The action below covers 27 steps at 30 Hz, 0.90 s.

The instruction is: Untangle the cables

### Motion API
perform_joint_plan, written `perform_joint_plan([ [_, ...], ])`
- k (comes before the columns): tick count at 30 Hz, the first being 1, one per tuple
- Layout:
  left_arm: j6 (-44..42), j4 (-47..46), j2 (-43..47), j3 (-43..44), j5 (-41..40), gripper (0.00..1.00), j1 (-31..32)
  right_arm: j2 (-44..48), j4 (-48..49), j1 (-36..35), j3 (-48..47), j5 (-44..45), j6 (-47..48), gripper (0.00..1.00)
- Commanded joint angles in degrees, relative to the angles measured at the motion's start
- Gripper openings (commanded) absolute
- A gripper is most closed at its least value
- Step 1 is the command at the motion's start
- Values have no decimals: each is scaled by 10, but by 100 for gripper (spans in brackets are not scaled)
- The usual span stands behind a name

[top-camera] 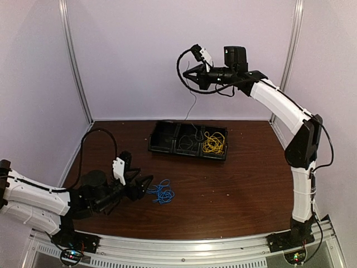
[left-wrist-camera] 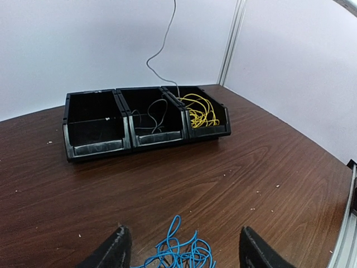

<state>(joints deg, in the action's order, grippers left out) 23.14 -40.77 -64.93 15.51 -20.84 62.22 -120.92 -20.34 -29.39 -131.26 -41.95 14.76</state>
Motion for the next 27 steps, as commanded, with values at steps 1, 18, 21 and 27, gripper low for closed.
perform_joint_plan([
  [1, 6, -8, -11, 1, -8, 67, 2, 12, 35, -1, -27, -2, -14, 0],
  [18, 10, 13, -12, 6, -6, 67, 2, -49, 49, 1, -28, 18, -7, 0],
  [21, 10, 18, -9, 6, -6, 67, 2, -65, 55, 1, -17, 22, -8, 0],
  [27, 10, 27, -2, 4, -11, 66, 2, -91, 56, 8, 14, 40, 5, 0],
])
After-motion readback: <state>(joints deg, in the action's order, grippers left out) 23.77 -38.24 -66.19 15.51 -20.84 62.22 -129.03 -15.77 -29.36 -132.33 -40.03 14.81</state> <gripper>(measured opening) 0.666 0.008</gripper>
